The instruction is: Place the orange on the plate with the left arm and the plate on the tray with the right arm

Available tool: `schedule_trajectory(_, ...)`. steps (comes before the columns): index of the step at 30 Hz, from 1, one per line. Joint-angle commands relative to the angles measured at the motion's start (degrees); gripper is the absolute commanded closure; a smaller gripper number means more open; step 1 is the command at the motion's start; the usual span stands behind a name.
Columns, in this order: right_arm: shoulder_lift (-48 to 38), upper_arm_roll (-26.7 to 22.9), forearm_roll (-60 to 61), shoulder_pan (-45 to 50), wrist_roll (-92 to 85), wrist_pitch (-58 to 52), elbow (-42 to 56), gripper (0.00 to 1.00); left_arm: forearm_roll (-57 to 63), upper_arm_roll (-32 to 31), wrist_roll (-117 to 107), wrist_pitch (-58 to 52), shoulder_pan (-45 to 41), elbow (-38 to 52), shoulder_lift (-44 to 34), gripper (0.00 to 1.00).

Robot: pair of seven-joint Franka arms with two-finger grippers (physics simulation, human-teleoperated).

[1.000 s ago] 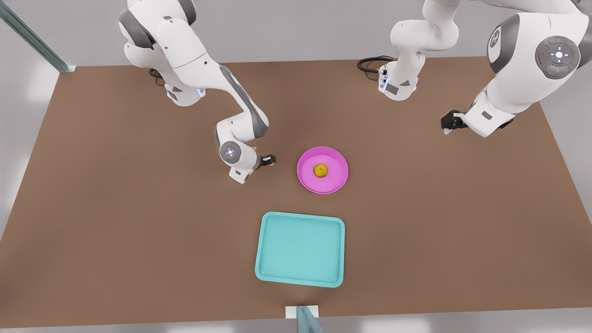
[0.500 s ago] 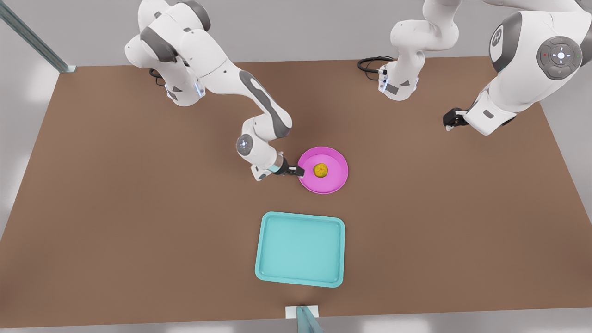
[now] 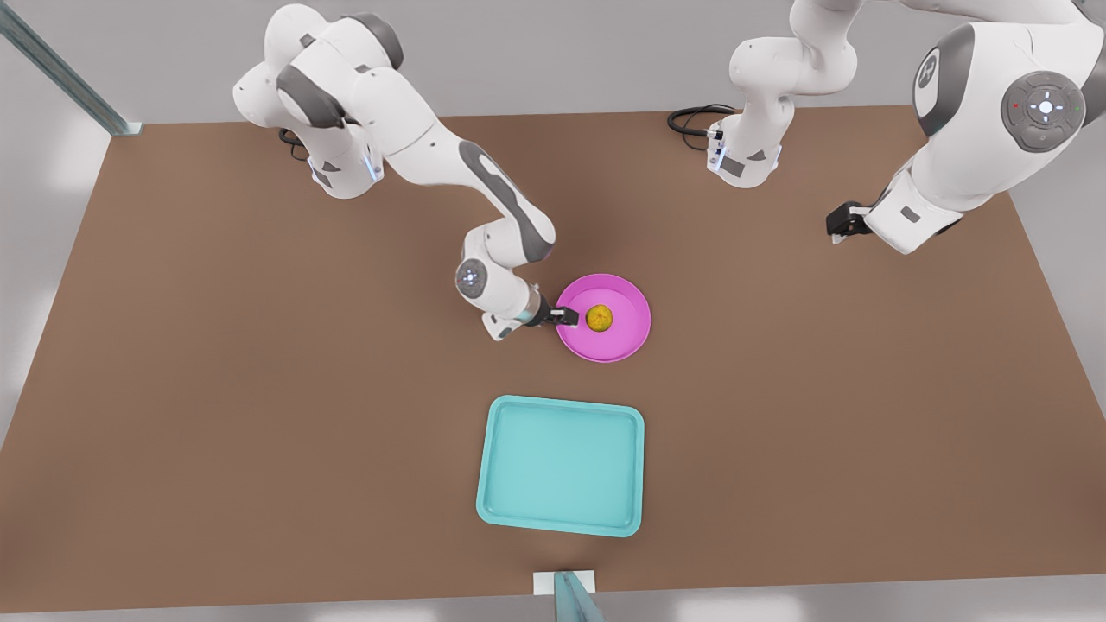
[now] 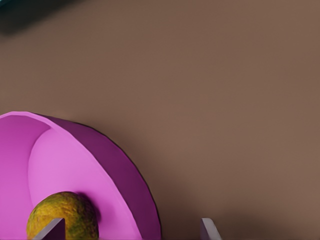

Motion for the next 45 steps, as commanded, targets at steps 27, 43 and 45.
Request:
schedule_trajectory(27,1.15,1.08,0.53,0.01,-4.61,-0.74,2.94,0.79,0.01,-0.20,-0.32,-0.06,-0.02,0.82,0.09,0.00)
schedule_trajectory(43,-3.77,0.99,0.26,-15.11,-5.22,-4.34,4.17,0.79,0.36,-0.38,0.30,-1.29,-0.29,1.08,0.26,0.00)
schedule_trajectory(45,-3.33,0.99,0.00,-18.18,-5.22,-5.75,6.81,0.79,0.36,-0.38,0.39,-1.46,-0.29,1.08,0.26,0.00)
